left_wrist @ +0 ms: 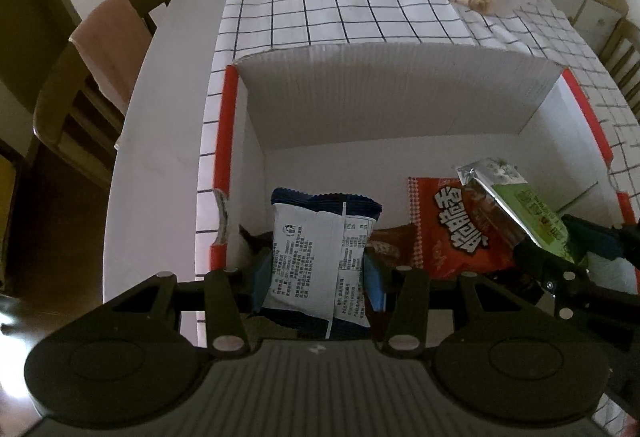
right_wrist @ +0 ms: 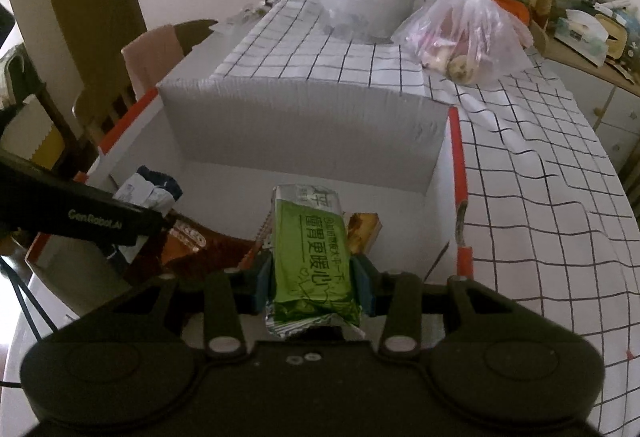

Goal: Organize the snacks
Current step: 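Lower both tools into the box and open them to release the packets, then withdraw both tools from the box toward the remaining snacks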

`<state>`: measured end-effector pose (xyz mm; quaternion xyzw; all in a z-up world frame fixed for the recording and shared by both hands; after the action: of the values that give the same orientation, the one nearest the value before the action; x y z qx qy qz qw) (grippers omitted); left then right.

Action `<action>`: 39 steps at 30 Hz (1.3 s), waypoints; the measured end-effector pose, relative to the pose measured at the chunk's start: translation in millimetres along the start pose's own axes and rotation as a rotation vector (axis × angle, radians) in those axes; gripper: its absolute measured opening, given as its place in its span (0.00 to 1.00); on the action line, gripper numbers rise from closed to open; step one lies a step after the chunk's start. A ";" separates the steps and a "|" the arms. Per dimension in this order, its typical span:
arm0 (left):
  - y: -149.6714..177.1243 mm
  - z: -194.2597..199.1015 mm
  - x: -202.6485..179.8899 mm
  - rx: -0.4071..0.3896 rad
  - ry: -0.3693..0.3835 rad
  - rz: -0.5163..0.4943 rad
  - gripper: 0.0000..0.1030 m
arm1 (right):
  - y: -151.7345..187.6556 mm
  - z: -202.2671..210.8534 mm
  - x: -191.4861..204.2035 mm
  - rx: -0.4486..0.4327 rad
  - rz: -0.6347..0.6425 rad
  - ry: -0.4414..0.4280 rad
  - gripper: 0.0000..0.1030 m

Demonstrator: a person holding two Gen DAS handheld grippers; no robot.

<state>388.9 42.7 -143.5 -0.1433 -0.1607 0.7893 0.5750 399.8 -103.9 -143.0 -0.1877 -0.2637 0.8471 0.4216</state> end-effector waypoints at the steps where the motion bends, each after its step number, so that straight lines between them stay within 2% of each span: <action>1: 1.0 -0.9 -1.2 0.004 0.001 -0.007 0.45 | 0.1 -1.2 0.5 0.004 0.003 -0.004 0.40; 8: 3.5 -1.8 -4.8 0.005 -0.001 -0.025 0.46 | 2.0 -2.5 3.0 0.016 0.005 -0.002 0.43; 15: 5.5 8.9 -1.6 -0.014 0.015 -0.020 0.54 | 2.2 7.8 -0.1 -0.004 -0.021 -0.017 0.52; 22: 11.4 35.8 2.8 -0.059 0.062 -0.009 0.55 | 1.4 33.2 3.2 -0.054 -0.038 -0.031 0.59; 27: 21.2 59.6 7.1 -0.105 0.090 -0.001 0.61 | 2.7 54.0 7.3 -0.092 -0.050 -0.030 0.62; 39: 57.5 121.1 23.9 -0.205 0.176 -0.004 0.69 | 14.5 114.2 28.8 -0.189 -0.064 -0.021 0.81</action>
<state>282.5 38.2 -58.6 -0.2697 -0.1898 0.7520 0.5708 312.6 -120.8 -64.3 -0.2095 -0.3528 0.8064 0.4259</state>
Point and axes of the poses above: each gripper's, at about its wrist camera, not at the fingertips, and z roughly against the way its jaws point, x to its left, y to its underside, the point moved 5 cm from there along -z, roughly the way its jaws point, and after that the axes turned 14 degrees about z, right-handed, at the moved point
